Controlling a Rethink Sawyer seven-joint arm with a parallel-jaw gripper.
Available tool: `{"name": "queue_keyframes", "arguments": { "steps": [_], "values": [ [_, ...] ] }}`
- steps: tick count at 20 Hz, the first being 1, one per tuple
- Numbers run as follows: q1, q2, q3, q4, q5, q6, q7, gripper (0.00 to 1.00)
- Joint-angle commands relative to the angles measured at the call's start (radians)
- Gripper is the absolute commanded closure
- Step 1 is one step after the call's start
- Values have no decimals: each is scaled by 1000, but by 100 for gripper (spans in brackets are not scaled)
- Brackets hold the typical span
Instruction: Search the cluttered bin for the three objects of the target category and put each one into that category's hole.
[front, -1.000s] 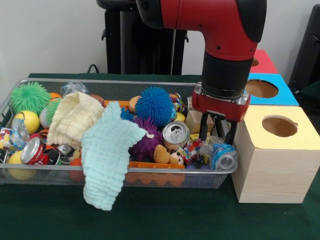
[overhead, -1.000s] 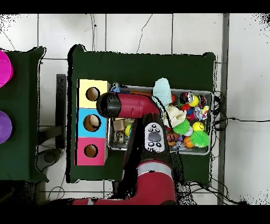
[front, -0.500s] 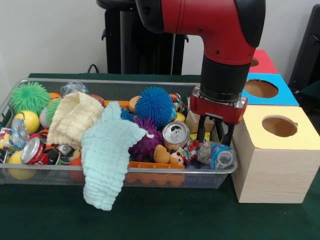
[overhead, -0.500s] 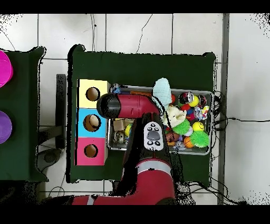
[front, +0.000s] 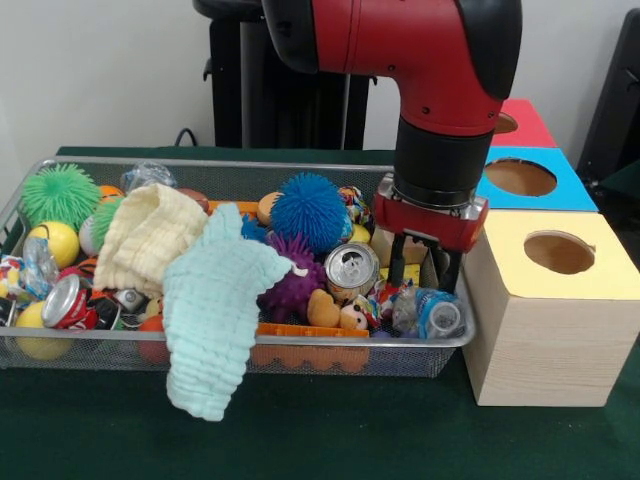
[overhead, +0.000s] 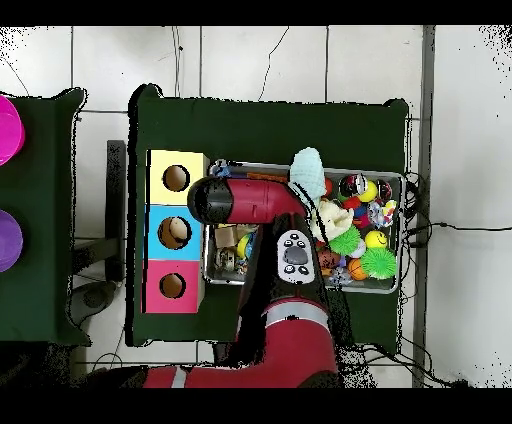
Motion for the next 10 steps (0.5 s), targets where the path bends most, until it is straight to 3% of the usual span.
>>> {"name": "queue_keyframes", "arguments": {
  "steps": [1, 10],
  "values": [
    [-123, -48, 109, 36, -80, 71, -167, 0],
    [-198, -68, 156, 11, -161, 132, -225, 0]
  ]
}}
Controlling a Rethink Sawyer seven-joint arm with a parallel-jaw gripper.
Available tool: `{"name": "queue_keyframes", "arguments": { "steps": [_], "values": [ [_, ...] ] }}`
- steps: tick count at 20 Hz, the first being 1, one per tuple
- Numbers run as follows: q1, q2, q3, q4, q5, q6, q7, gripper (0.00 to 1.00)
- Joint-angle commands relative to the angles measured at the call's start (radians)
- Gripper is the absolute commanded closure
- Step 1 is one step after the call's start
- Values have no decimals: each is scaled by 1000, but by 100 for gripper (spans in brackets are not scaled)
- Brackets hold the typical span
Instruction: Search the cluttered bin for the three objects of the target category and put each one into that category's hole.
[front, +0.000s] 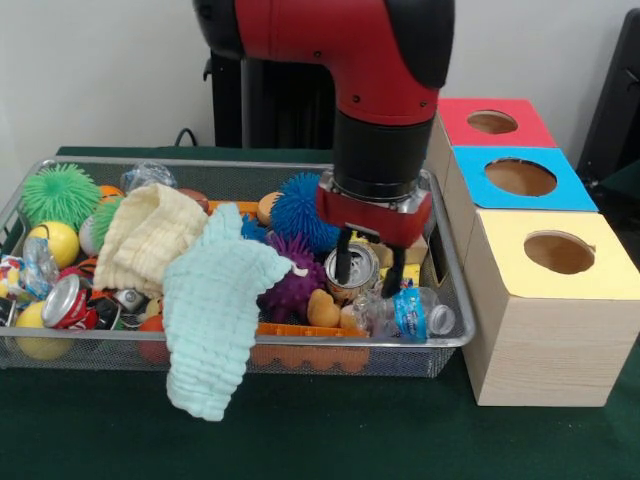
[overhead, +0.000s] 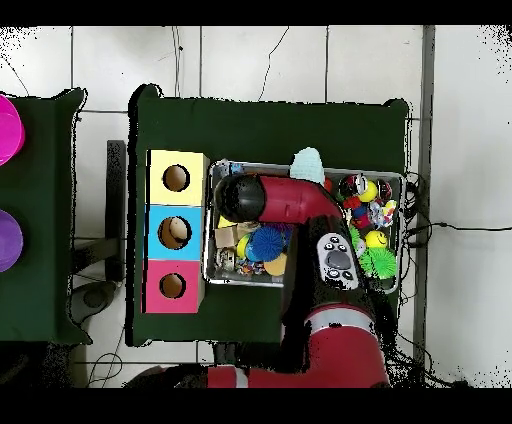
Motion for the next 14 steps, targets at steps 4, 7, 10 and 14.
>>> {"name": "queue_keyframes", "arguments": {
  "steps": [4, 7, 10, 14],
  "values": [
    [-141, -29, 139, -34, -137, 165, -309, 0],
    [-151, 13, 168, -36, -161, 110, -276, 0],
    [-140, 57, 189, -37, -177, 46, -212, 0],
    [-117, 87, 204, -31, -178, -14, -128, 0]
  ]
}}
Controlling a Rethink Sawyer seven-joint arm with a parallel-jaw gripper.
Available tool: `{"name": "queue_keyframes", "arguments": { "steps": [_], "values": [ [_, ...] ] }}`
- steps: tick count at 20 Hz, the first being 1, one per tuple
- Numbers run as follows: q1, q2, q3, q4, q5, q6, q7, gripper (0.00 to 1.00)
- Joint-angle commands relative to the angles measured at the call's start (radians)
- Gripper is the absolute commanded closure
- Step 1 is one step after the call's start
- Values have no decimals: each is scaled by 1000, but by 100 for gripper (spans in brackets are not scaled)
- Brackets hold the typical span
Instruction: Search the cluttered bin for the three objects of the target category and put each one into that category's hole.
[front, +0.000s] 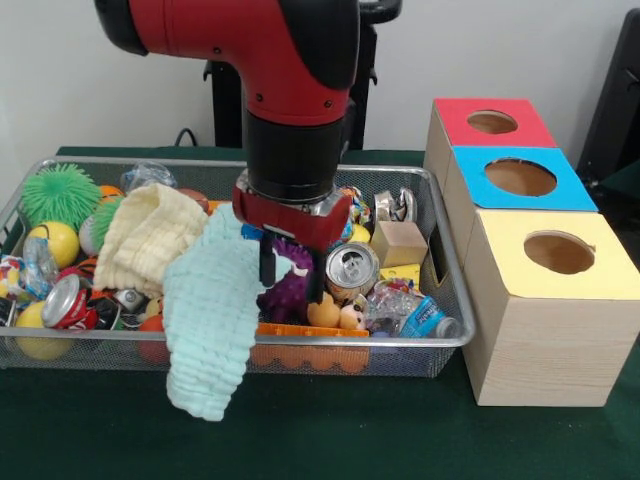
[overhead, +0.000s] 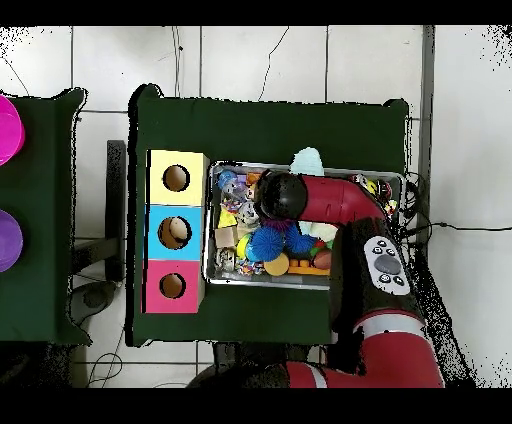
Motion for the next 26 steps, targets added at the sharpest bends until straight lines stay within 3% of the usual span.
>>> {"name": "queue_keyframes", "arguments": {
  "steps": [1, 8, 12, 16, 26],
  "values": [
    [26, 91, 140, -12, -65, -42, -107, 0],
    [52, 108, 167, 10, -46, -94, -33, 0],
    [60, 87, 199, 20, -76, -101, -84, 0],
    [70, 59, 203, 47, -69, -101, -63, 0],
    [37, 79, 237, 58, -74, -116, -72, 0]
  ]
}}
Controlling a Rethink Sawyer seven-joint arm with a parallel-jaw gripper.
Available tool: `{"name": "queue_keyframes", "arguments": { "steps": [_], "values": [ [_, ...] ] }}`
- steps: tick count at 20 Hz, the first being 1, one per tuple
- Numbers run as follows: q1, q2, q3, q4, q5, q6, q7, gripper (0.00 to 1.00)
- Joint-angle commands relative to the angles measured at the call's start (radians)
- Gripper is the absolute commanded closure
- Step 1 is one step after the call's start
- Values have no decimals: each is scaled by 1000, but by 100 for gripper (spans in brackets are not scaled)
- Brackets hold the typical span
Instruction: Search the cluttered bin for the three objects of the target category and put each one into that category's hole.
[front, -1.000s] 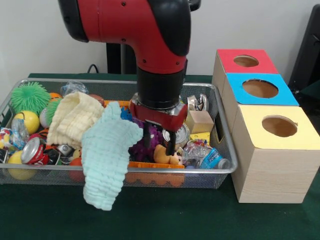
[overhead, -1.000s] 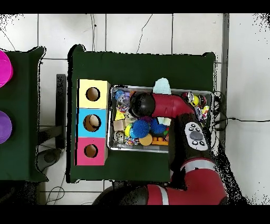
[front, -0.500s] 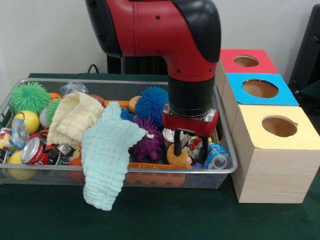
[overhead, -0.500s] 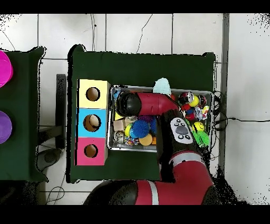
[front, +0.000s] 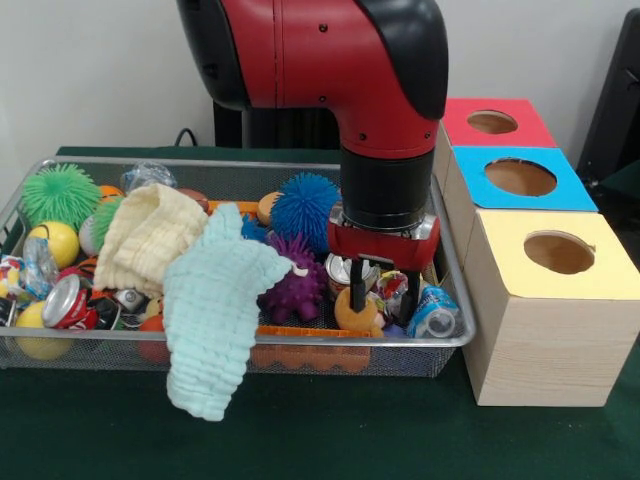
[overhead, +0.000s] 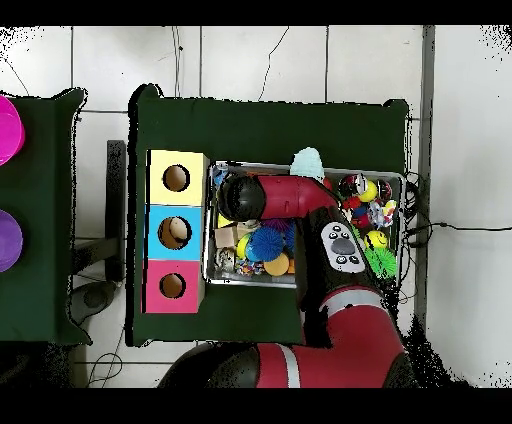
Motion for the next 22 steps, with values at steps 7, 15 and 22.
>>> {"name": "queue_keyframes", "arguments": {
  "steps": [7, 15, 22],
  "values": [
    [-39, 39, 169, 47, -27, -39, -83, 0],
    [51, 41, 91, 110, 2, -142, 120, 0],
    [54, 65, 82, 129, 31, -174, 131, 0]
  ]
}}
